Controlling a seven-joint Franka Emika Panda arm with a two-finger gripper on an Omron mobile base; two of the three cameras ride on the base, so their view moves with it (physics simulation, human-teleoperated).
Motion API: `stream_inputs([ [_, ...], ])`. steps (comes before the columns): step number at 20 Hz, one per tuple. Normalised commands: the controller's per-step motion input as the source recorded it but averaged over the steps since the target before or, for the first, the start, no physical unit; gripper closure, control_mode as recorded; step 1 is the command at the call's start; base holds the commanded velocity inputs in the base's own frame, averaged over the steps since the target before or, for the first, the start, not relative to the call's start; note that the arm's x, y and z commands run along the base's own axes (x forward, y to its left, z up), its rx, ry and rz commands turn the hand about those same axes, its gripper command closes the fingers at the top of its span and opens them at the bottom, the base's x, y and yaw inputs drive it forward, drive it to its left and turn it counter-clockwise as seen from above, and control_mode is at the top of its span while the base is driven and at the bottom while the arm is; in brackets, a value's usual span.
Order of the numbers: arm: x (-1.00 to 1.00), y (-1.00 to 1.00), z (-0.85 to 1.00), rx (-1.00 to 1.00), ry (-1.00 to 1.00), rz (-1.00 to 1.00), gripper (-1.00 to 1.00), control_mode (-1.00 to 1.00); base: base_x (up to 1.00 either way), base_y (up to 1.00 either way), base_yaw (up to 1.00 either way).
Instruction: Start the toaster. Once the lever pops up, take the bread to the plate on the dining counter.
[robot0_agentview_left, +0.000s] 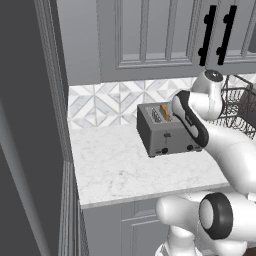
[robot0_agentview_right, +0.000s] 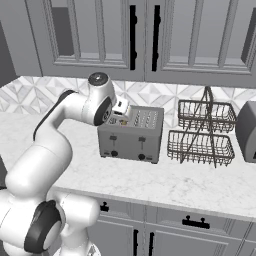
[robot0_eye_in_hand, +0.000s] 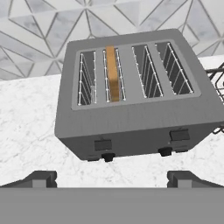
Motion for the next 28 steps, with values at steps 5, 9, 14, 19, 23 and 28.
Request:
stream_inputs([
  [5,0.00,0.00,-0.10,0.00,0.00,0.00,-1.00,-1.00,0.00,0.00,0.00],
  [9,0.00,0.00,-0.19,0.00,0.00,0.00,-1.00,-1.00,0.00,0.00,0.00],
  [14,0.00,0.00,-0.14,0.00,0.00,0.00,-1.00,-1.00,0.00,0.00,0.00],
  [19,0.00,0.00,-0.08,0.00,0.00,0.00,-1.00,-1.00,0.00,0.00,0.00],
  [23,0.00,0.00,-0.01,0.00,0.00,0.00,-1.00,-1.00,0.00,0.00,0.00],
  [28,0.12,0.00,0.00,0.00,0.00,0.00,-1.00,-1.00,0.00,0.00,0.00],
])
